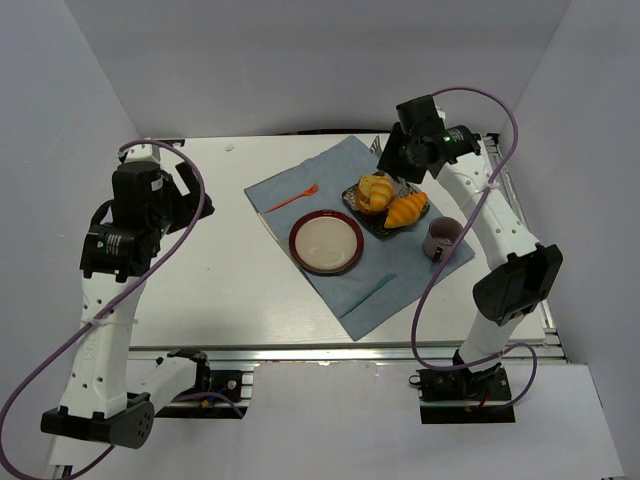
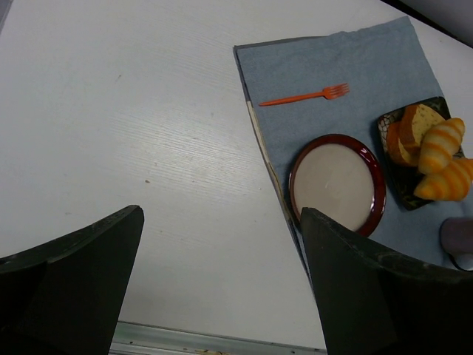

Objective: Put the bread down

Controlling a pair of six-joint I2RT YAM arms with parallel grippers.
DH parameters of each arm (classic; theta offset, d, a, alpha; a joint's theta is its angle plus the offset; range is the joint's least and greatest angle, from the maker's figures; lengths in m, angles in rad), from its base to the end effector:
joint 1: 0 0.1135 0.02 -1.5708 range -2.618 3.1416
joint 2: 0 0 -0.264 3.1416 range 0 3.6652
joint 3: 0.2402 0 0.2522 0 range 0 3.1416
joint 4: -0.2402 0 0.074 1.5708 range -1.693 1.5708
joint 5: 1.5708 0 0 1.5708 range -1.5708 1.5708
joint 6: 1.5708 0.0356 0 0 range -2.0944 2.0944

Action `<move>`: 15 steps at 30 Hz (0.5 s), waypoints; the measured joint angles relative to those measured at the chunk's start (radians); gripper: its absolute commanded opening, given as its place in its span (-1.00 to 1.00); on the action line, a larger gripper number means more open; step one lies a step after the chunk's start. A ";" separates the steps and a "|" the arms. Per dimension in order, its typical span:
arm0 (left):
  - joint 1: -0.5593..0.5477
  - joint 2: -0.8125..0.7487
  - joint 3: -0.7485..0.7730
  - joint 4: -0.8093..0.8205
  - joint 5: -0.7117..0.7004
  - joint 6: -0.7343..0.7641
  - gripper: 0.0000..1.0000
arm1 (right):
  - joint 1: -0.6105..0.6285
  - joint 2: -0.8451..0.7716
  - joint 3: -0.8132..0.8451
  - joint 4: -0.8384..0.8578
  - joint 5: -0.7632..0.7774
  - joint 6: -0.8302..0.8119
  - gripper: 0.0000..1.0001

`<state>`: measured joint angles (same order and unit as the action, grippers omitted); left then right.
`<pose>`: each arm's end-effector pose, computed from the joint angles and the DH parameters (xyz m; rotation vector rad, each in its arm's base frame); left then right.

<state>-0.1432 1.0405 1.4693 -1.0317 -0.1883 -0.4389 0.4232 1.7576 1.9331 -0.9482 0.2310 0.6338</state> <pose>0.1732 -0.0182 0.4359 -0.4246 2.1224 -0.1305 0.3476 0.1476 0.3989 0.3582 2.3048 0.2619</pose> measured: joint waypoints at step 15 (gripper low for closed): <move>-0.110 -0.033 0.022 -0.026 -0.048 0.032 0.96 | 0.046 -0.010 -0.144 0.005 0.083 0.123 0.22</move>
<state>-0.2535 1.0077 1.4914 -1.0580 -0.2359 -0.4065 0.4694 1.7473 1.7893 -0.9432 0.3141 0.7567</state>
